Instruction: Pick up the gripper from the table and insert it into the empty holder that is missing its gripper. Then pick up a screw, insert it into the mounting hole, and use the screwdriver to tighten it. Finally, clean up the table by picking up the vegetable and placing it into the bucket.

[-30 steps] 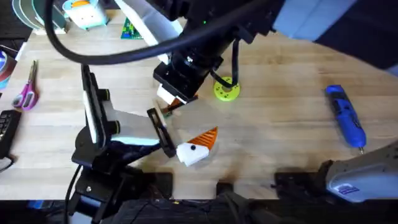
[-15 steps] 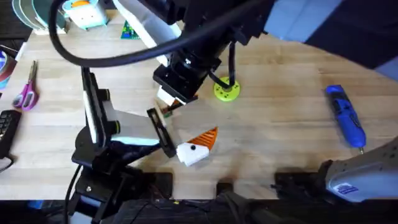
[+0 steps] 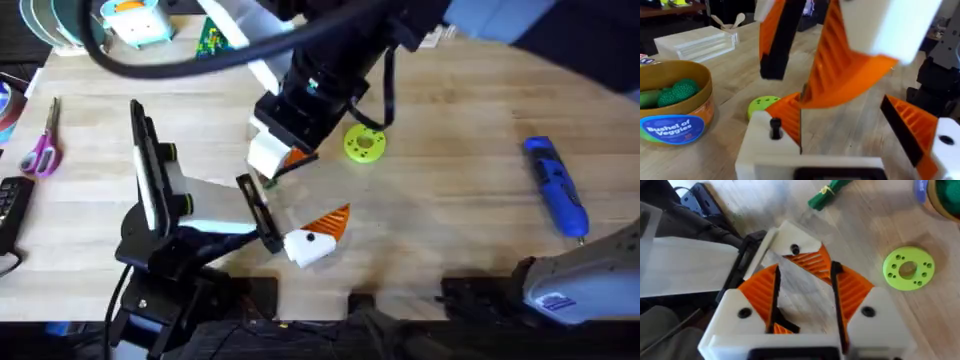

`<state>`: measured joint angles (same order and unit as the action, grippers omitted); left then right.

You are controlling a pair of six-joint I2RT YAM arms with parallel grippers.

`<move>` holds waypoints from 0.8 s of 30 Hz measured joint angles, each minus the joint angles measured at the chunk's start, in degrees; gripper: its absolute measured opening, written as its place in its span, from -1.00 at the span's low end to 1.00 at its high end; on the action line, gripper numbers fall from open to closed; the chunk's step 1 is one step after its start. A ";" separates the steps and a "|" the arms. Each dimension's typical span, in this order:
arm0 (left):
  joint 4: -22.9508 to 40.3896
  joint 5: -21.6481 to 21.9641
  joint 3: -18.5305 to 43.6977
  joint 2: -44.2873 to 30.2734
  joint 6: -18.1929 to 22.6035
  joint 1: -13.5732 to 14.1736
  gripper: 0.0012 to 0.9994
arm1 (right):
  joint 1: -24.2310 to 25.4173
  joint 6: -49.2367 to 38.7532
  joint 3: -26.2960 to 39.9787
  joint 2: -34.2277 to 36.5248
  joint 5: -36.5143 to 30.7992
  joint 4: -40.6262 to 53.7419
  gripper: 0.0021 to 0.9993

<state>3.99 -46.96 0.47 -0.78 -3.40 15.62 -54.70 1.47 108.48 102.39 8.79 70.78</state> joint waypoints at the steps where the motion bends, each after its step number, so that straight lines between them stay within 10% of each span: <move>1: 0.00 0.00 0.00 0.00 -0.01 0.00 0.99 | 0.48 -0.01 1.02 0.00 0.05 0.95 0.18; 9: 0.00 0.00 0.00 0.00 -0.02 0.00 0.99 | 5.31 -0.03 9.40 -1.22 0.05 9.16 0.66; 24: 0.00 0.00 0.00 -0.01 -0.01 0.00 0.99 | 10.13 -7.34 14.39 -13.89 0.05 21.78 0.71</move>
<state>3.99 -46.96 0.47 -0.78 -3.41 15.62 -44.57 -5.87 122.87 88.50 8.84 92.56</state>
